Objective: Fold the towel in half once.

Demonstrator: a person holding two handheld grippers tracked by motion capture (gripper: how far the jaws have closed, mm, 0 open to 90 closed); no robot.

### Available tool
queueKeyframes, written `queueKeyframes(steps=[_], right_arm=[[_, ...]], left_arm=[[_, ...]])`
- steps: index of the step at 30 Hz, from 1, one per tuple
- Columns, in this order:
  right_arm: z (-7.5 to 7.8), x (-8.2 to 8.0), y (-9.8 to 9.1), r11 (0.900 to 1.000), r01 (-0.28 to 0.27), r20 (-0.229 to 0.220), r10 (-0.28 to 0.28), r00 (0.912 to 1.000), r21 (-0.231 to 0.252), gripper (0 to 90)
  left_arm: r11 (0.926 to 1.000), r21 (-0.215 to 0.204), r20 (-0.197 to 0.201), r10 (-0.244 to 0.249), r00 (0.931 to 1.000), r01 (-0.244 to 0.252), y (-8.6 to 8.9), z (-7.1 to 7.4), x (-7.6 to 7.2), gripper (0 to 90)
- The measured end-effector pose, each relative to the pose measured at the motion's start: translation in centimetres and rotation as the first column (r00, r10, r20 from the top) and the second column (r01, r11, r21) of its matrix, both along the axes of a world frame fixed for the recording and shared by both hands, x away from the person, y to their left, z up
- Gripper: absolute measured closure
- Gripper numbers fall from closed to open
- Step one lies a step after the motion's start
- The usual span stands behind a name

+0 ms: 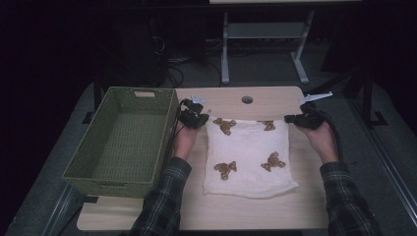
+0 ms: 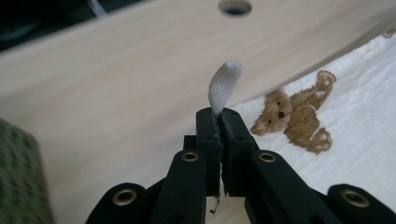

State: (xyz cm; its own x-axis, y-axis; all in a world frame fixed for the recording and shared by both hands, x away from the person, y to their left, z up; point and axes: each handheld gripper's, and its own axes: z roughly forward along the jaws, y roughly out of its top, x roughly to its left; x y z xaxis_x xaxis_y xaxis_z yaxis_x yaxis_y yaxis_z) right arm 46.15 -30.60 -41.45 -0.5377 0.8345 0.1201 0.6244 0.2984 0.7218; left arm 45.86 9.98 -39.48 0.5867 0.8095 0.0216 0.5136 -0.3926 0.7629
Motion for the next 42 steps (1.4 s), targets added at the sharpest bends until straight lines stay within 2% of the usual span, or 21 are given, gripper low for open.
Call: queueKeyframes(steps=[4, 8, 11, 12, 15, 18, 22, 26, 28, 31, 33, 38, 40, 42], right_arm=[[1.7, -0.8, -0.3, 0.9999, -0.009, 0.045, 0.008, 0.999, 0.01, 87.6], [2.0, -2.7, -0.5, 0.9991, -0.039, 0.068, 0.038, 0.9969, 0.018, 87.6], [2.1, -4.5, -0.8, 0.9974, -0.062, 0.077, 0.059, 0.9953, 0.036, 87.6], [2.1, -5.1, -0.9, 0.9968, -0.07, 0.081, 0.067, 0.9945, 0.038, 87.6], [1.9, -6.9, -1.0, 0.995, -0.092, 0.083, 0.088, 0.9926, 0.04, 87.6], [1.7, -8.7, -0.9, 0.9934, -0.107, 0.093, 0.103, 0.9903, 0.041, 87.6], [1.1, -10.8, -0.9, 0.9915, -0.123, 0.079, 0.119, 0.9897, 0.043, 87.6], [0.4, -12.8, -0.9, 0.9893, -0.137, 0.075, 0.134, 0.9882, 0.048, 87.5], [0.0, -13.7, -0.9, 0.9879, -0.144, 0.076, 0.14, 0.9873, 0.058, 87.5], [-0.6, -15.2, -0.7, 0.9859, -0.155, 0.072, 0.15, 0.986, 0.063, 87.5], [-1.0, -16.0, -0.7, 0.9851, -0.164, 0.066, 0.161, 0.9848, 0.052, 87.5], [-1.9, -18.0, -0.8, 0.9829, -0.173, 0.037, 0.171, 0.9846, 0.063, 87.5], [-2.3, -18.6, -0.8, 0.9814, -0.182, 0.026, 0.18, 0.9832, 0.062, 87.2], [-2.9, -19.1, -0.6, 0.9807, -0.187, 0.006, 0.187, 0.9824, 0.058, 87.2]], left_arm=[[0.9998, -0.006, 0.033, -0.018, 0.9993, 0.018, -0.2, 1.4, -0.9, 86.5], [0.9993, -0.016, 0.045, -0.033, 0.9984, 0.033, 0.3, 2.1, -2.3, 86.5], [0.9981, -0.039, 0.039, -0.045, 0.9982, 0.047, 0.7, 2.3, -3.6, 86.5], [0.9977, -0.035, 0.036, -0.057, 0.9977, 0.058, 0.8, 2.3, -4.1, 86.5], [0.9969, -0.029, 0.031, -0.072, 0.9969, 0.073, 0.9, 1.9, -5.6, 86.6], [0.9961, -0.046, 0.016, -0.075, 0.997, 0.076, 1.1, 1.5, -6.8, 86.6], [0.9928, -0.068, -0.009, -0.099, 0.995, 0.099, 1.6, 0.8, -8.6, 86.5], [0.9907, -0.058, -0.026, -0.125, 0.9918, 0.123, 2.0, 0.4, -10.3, 86.5], [0.9903, -0.04, -0.025, -0.134, 0.9906, 0.133, 2.0, 0.2, -11.1, 86.5], [0.989, -0.039, -0.033, -0.144, 0.9891, 0.143, 2.1, -0.2, -12.1, 86.6], [0.9876, -0.025, -0.039, -0.156, 0.987, 0.155, 2.2, -0.6, -12.9, 86.6], [0.9831, -0.009, -0.061, -0.183, 0.9812, 0.183, 2.2, -1.5, -14.8, 86.6], [0.9816, -0.008, -0.077, -0.191, 0.9786, 0.191, 2.3, -1.9, -15.2, 86.6], [0.9787, -0.007, -0.114, -0.205, 0.9722, 0.205, 2.3, -2.7, -15.6, 86.5]])
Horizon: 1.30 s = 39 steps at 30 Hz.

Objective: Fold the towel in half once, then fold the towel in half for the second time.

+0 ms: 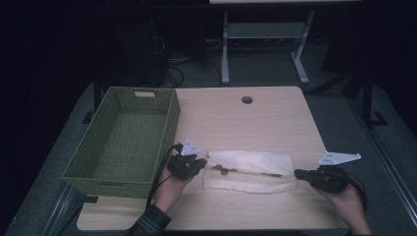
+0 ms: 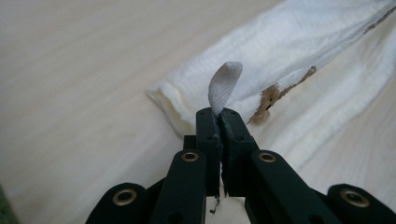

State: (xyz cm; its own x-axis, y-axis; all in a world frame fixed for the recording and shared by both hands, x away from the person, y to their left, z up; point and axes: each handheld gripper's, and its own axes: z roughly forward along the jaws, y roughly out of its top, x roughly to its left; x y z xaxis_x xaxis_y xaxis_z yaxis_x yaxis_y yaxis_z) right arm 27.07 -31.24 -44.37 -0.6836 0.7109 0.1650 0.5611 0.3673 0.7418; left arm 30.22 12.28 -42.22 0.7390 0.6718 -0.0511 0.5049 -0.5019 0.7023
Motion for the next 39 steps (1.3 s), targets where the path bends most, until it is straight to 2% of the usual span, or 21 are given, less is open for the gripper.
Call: queueKeyframes(steps=[9, 11, 14, 15, 17, 18, 21, 26, 31, 33, 34, 36, 39], right_arm=[[-2.2, -1.0, 0.2, 0.9988, -0.032, -0.065, 0.029, 0.9975, -0.039, 86.7], [-2.3, -1.3, 0.3, 0.9986, -0.036, -0.08, 0.033, 0.9962, -0.039, 86.6], [-2.5, -1.5, 0.1, 0.9985, -0.046, -0.081, 0.044, 0.9958, -0.028, 85.0], [-2.4, -1.6, 0.0, 0.9983, -0.052, -0.08, 0.05, 0.9956, -0.025, 82.2], [-2.2, -1.6, -0.1, 0.9983, -0.056, -0.078, 0.055, 0.9954, -0.015, 74.0], [-2.0, -1.5, -0.2, 0.9988, -0.049, -0.062, 0.049, 0.9969, -0.004, 69.4], [-1.3, -1.2, -0.2, 0.9994, -0.028, -0.036, 0.029, 0.9989, 0.018, 64.2], [-0.6, 0.3, -0.3, 0.9998, 0.018, -0.017, -0.018, 0.9997, 0.003, 63.3], [-0.4, 2.6, -0.4, 0.9982, 0.06, -0.007, -0.06, 0.9982, -0.008, 66.0], [-0.4, 3.5, -0.5, 0.9977, 0.066, -0.003, -0.066, 0.9978, -0.013, 67.4], [-0.5, 3.9, -0.4, 0.9971, 0.076, -0.009, -0.076, 0.9971, -0.01, 68.0], [-0.6, 4.9, -0.4, 0.9963, 0.085, -0.011, -0.085, 0.9963, -0.015, 68.4], [-0.9, 6.0, -0.1, 0.9947, 0.102, -0.023, -0.102, 0.9945, -0.012, 69.4]], left_arm=[[0.9961, 0.074, -0.087, -0.041, 0.9953, 0.047, -0.4, -2.5, -1.2, 86.4], [0.9947, 0.085, -0.101, -0.049, 0.9937, 0.058, -0.3, -2.9, -1.3, 86.3], [0.995, 0.077, -0.111, -0.054, 0.9923, 0.063, -0.1, -3.0, -1.5, 85.7], [0.995, 0.077, -0.112, -0.055, 0.9922, 0.064, -0.1, -2.9, -1.5, 83.8], [0.9979, 0.047, -0.099, -0.04, 0.9943, 0.045, 0.0, -2.5, -1.5, 73.3], [0.9982, 0.039, -0.097, -0.041, 0.9944, 0.045, 0.0, -2.3, -1.4, 67.9], [0.9994, 0.013, -0.072, -0.032, 0.9969, 0.033, -0.2, -1.3, -1.1, 57.9], [0.9999, 0.0, -0.029, -0.014, 0.9995, 0.014, -0.9, -0.2, 0.8, 52.9], [0.9999, -0.006, -0.01, 0.008, 0.9999, -0.008, -1.5, 0.2, 3.1, 51.8], [0.9997, 0.005, -0.004, 0.022, 0.9997, -0.022, -1.8, 0.0, 4.1, 51.9], [0.9996, 0.001, -0.011, 0.03, 0.9995, -0.03, -1.9, -0.2, 4.7, 52.2], [0.9989, 0.022, -0.013, 0.041, 0.9991, -0.041, -2.1, -0.6, 5.7, 54.3], [0.9969, 0.021, -0.03, 0.076, 0.9966, -0.076, -2.2, -1.5, 7.2, 55.2]])
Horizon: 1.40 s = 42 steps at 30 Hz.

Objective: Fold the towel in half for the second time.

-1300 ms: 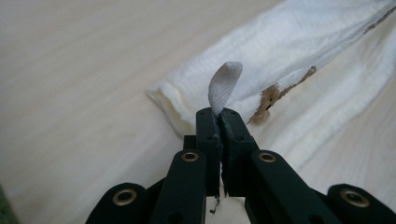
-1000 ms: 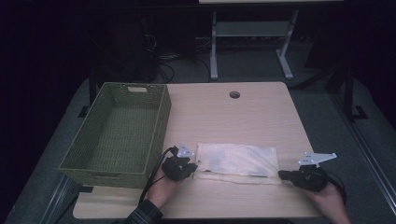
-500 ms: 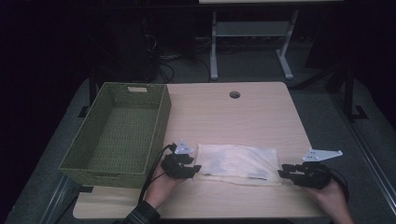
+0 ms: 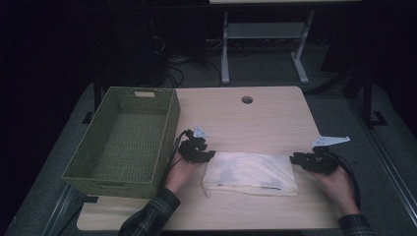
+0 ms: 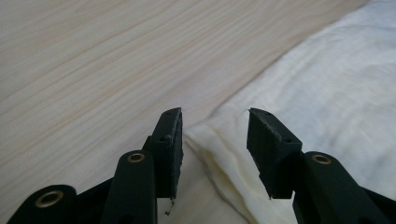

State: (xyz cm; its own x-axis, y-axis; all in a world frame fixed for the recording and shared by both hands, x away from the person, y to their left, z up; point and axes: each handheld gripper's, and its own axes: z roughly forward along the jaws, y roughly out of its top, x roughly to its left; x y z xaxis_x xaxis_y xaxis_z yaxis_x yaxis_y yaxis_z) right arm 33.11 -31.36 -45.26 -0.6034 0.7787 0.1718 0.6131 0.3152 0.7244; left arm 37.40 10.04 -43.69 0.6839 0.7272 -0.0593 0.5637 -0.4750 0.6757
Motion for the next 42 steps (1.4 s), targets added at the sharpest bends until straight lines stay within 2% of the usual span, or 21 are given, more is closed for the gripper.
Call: queueKeyframes(steps=[3, 6, 8, 11, 13, 14, 15, 17, 21, 22, 23, 27, 28, 33, 36, 39, 42], right_arm=[[-0.6, 1.0, 0.1, 0.9999, 0.008, -0.034, -0.009, 0.9994, -0.015, 69.4], [-1.0, 1.8, 0.1, 0.9999, 0.015, -0.04, -0.015, 0.9991, -0.003, 70.0], [-1.2, 2.1, 0.3, 0.9999, 0.011, -0.059, -0.011, 0.9982, -0.008, 72.2], [-1.6, 2.3, 0.6, 0.9994, -0.007, -0.087, 0.004, 0.9962, -0.033, 80.0], [-1.6, 2.2, 0.7, 0.9993, -0.015, -0.084, 0.012, 0.9964, -0.033, 84.2], [-1.5, 2.2, 0.8, 0.9991, -0.015, -0.089, 0.011, 0.996, -0.039, 85.6], [-1.6, 2.2, 0.7, 0.9989, -0.021, -0.078, 0.018, 0.9968, -0.042, 86.2], [-1.6, 2.3, 0.7, 0.9991, -0.02, -0.08, 0.017, 0.9967, -0.038, 87.1], [-1.5, 2.5, 0.5, 0.9992, -0.01, -0.062, 0.007, 0.998, -0.039, 87.5], [-1.4, 2.5, 0.4, 0.9992, -0.009, -0.057, 0.007, 0.9983, -0.039, 87.6], [-1.3, 2.5, 0.4, 0.9994, -0.004, -0.055, 0.002, 0.9985, -0.035, 87.6], [-1.1, 2.7, 0.1, 0.9995, 0.011, -0.035, -0.012, 0.9993, -0.029, 87.9], [-0.9, 2.8, 0.0, 0.9995, 0.011, -0.037, -0.013, 0.9992, -0.031, 87.9], [0.7, 3.4, -0.2, 0.9997, 0.022, 0.023, -0.022, 0.9995, -0.002, 87.9], [1.5, 3.3, -0.5, 0.9997, 0.015, 0.07, -0.016, 0.9974, 0.02, 88.1], [2.0, 2.5, -0.7, 0.9985, -0.008, 0.101, 0.003, 0.9949, 0.053, 88.2], [2.0, 1.0, -0.8, 0.9987, -0.032, 0.106, 0.028, 0.9939, 0.04, 88.1]], left_arm=[[0.9998, -0.006, -0.004, 0.021, 0.9998, -0.021, 0.1, -0.6, 0.9, 56.8], [0.9999, -0.006, -0.036, 0.015, 0.9993, -0.015, 0.2, -1.5, 1.7, 59.0], [0.9999, 0.013, -0.049, 0.005, 0.9988, -0.004, 0.3, -1.9, 1.9, 61.8], [0.9999, 0.01, -0.051, -0.011, 0.9986, 0.012, 0.2, -2.1, 2.0, 68.4], [0.9995, 0.017, -0.052, -0.027, 0.9983, 0.028, 0.1, -2.2, 2.0, 74.6], [0.9995, 0.007, -0.054, -0.031, 0.9981, 0.031, 0.0, -2.3, 2.0, 78.8], [0.9989, 0.02, -0.057, -0.042, 0.9975, 0.043, 0.1, -2.2, 2.1, 82.0], [0.9991, 0.02, -0.052, -0.037, 0.998, 0.038, 0.0, -2.2, 2.1, 88.6], [0.9996, 0.007, -0.049, -0.028, 0.9984, 0.028, 0.2, -1.9, 2.0, 89.5], [0.9991, 0.021, -0.051, -0.035, 0.9981, 0.037, 0.2, -1.7, 2.1, 89.6], [0.9995, 0.01, -0.048, -0.028, 0.9984, 0.028, 0.1, -1.6, 2.1, 89.6], [0.9995, -0.015, -0.027, -0.027, 0.9993, 0.026, 0.2, -0.6, 2.3, 89.7], [0.9996, -0.02, -0.011, -0.022, 0.9997, 0.021, 0.2, -0.3, 2.3, 89.7], [0.9989, -0.045, 0.04, -0.007, 0.9992, 0.009, 0.3, 1.3, 2.1, 89.7], [0.9983, -0.058, 0.09, 0.001, 0.9959, 0.005, 0.7, 2.4, 1.6, 89.7], [0.9981, -0.06, 0.117, -0.007, 0.9931, 0.014, 0.8, 3.1, 0.6, 89.7], [0.9983, -0.047, 0.128, -0.03, 0.9914, 0.036, 1.0, 3.5, -0.7, 89.8]])
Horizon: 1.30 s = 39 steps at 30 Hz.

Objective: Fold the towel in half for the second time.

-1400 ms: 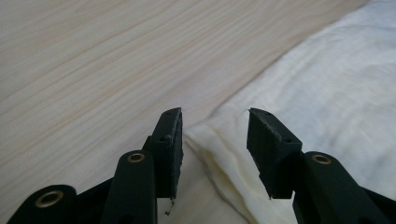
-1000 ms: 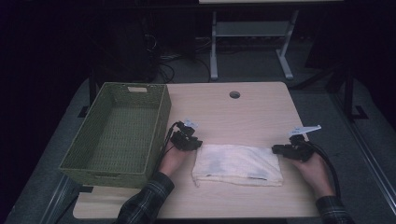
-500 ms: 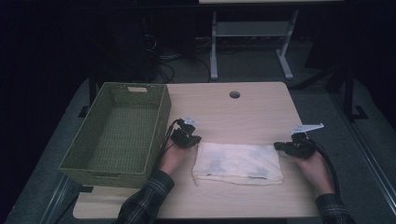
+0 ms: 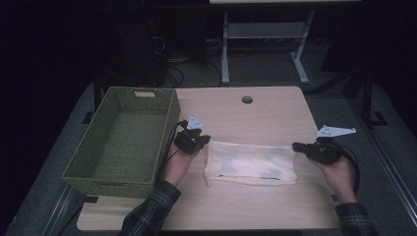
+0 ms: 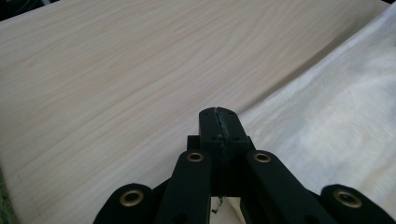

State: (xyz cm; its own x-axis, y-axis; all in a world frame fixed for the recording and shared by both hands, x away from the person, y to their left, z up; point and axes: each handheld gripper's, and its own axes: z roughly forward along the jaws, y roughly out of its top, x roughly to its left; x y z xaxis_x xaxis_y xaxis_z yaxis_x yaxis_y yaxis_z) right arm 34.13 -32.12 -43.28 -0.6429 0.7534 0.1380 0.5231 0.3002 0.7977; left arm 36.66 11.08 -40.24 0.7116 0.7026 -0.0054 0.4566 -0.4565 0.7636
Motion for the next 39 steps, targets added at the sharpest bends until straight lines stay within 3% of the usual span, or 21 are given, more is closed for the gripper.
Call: queueKeyframes(steps=[6, 12, 18, 23, 28, 30, 33, 36, 39], right_arm=[[-0.5, -3.0, 0.2, 0.9989, -0.046, -0.01, 0.046, 0.9989, -0.014, 88.1], [-0.4, -5.3, 0.4, 0.9976, -0.065, -0.005, 0.065, 0.9979, -0.026, 88.1], [-1.3, -6.9, 0.8, 0.9938, -0.096, -0.032, 0.094, 0.9951, -0.057, 88.1], [-1.7, -7.8, 0.9, 0.9922, -0.105, -0.047, 0.102, 0.9936, -0.067, 88.1], [-2.7, -8.1, 1.1, 0.9893, -0.117, -0.09, 0.109, 0.99, -0.088, 86.9], [-3.0, -7.9, 1.3, 0.9879, -0.114, -0.105, 0.103, 0.9892, -0.105, 80.0], [-2.5, -7.9, 1.0, 0.992, -0.095, -0.086, 0.088, 0.9925, -0.084, 70.4], [-1.7, -7.6, 0.6, 0.9967, -0.065, -0.072, 0.061, 0.9955, -0.049, 67.7], [-1.5, -7.1, 0.6, 0.9976, -0.05, -0.071, 0.046, 0.9964, -0.049, 67.0]], left_arm=[[0.9994, 0.015, -0.004, -0.032, 0.9995, 0.032, 0.4, -0.1, -2.8, 89.7], [0.998, 0.036, -0.023, -0.05, 0.9985, 0.051, 0.6, -0.4, -4.5, 89.7], [0.9951, 0.07, -0.088, -0.063, 0.9941, 0.069, 0.8, -2.0, -5.3, 89.7], [0.9925, 0.088, -0.107, -0.076, 0.9913, 0.086, 0.7, -2.4, -6.2, 89.7], [0.9876, 0.12, -0.167, -0.081, 0.9827, 0.101, 0.5, -3.7, -6.5, 89.6], [0.9893, 0.115, -0.157, -0.072, 0.9849, 0.09, 0.6, -3.8, -6.4, 88.4], [0.9925, 0.091, -0.124, -0.071, 0.9898, 0.082, 0.7, -3.0, -6.4, 75.7], [0.9934, 0.076, -0.093, -0.079, 0.9926, 0.086, 0.6, -2.1, -6.2, 66.9], [0.9921, 0.067, -0.078, -0.101, 0.9918, 0.107, -0.1, -1.5, -5.5, 61.7]])
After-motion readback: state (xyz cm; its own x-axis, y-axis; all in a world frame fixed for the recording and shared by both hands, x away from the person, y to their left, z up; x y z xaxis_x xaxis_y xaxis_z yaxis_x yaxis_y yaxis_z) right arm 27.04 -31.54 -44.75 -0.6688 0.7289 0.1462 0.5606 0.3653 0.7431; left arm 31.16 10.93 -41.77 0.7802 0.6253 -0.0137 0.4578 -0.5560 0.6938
